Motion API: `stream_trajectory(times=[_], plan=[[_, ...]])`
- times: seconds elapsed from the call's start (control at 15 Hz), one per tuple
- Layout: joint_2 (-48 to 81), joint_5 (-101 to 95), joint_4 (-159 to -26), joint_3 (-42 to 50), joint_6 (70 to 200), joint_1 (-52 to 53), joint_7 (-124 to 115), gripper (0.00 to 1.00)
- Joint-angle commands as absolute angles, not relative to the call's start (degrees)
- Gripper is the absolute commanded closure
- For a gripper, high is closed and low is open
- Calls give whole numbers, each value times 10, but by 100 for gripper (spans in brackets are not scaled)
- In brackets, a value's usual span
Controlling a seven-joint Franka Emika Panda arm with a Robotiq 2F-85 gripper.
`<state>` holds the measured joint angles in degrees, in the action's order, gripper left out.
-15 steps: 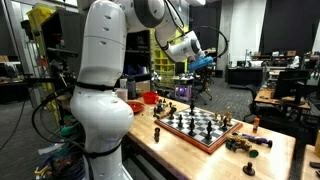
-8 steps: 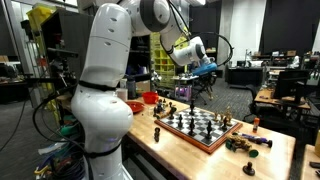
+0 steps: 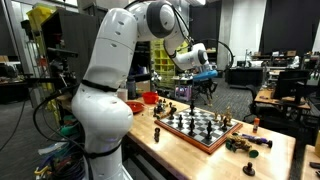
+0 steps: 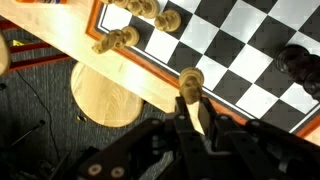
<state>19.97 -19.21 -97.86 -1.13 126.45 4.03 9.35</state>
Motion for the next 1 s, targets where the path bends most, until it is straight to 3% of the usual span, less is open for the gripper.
stream_trajectory(times=[0.0, 0.93], plan=[[213, -178, -955, -10, 1227, 37, 89, 96], [253, -145, -929, -10, 1175, 29, 87, 96]])
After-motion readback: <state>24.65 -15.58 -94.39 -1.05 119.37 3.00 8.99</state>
